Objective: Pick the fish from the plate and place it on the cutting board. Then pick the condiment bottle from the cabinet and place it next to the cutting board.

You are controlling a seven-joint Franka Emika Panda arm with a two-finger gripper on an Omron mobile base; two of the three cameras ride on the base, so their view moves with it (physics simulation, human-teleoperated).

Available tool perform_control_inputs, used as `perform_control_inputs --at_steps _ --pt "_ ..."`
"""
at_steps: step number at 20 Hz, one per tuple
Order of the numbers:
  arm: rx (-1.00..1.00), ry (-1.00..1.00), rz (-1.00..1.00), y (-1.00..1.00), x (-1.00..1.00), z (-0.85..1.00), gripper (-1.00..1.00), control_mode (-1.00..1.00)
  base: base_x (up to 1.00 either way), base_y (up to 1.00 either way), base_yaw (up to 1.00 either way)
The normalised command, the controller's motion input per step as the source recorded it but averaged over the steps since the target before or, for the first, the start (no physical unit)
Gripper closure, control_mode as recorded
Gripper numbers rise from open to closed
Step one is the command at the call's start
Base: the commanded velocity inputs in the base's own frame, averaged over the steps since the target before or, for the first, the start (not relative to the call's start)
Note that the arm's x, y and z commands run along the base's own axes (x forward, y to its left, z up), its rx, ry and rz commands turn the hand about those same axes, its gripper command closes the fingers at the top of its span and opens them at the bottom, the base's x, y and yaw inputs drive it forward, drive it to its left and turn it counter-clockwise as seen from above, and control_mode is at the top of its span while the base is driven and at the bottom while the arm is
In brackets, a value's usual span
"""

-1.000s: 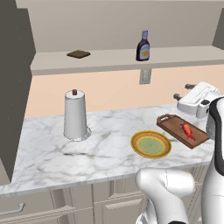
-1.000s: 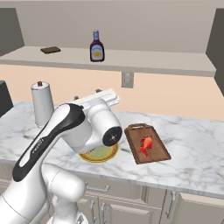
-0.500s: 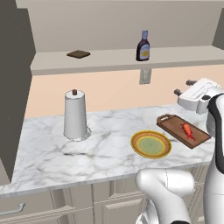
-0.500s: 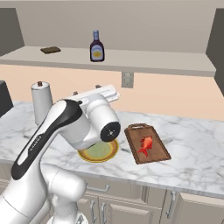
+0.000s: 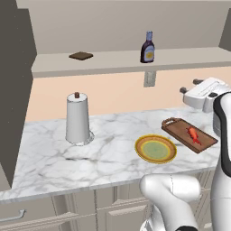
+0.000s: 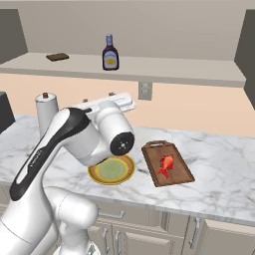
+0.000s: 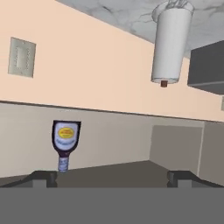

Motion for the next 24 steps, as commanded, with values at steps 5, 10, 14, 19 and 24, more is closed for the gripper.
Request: perform_control_inputs --at_steps 5,10,14,19,24 --pt "0.04 0.02 -0.03 0.00 0.00 0.13 -1.00 -1.00 0.00 0.00 0.00" --pt "0.06 0.00 -0.03 0.00 0.00 0.08 -1.00 -1.00 0.00 0.00 0.00" --pt "0.06 0.00 -0.03 0.00 0.00 0.08 -1.00 -1.00 0.00 0.00 0.00" --pt "0.01 0.02 -0.03 0.00 0.00 0.11 -1.00 -1.00 0.00 0.00 0.00" --pt "0.00 0.02 -0.02 0.00 0.01 0.15 -1.00 -1.00 0.00 0.00 0.00"
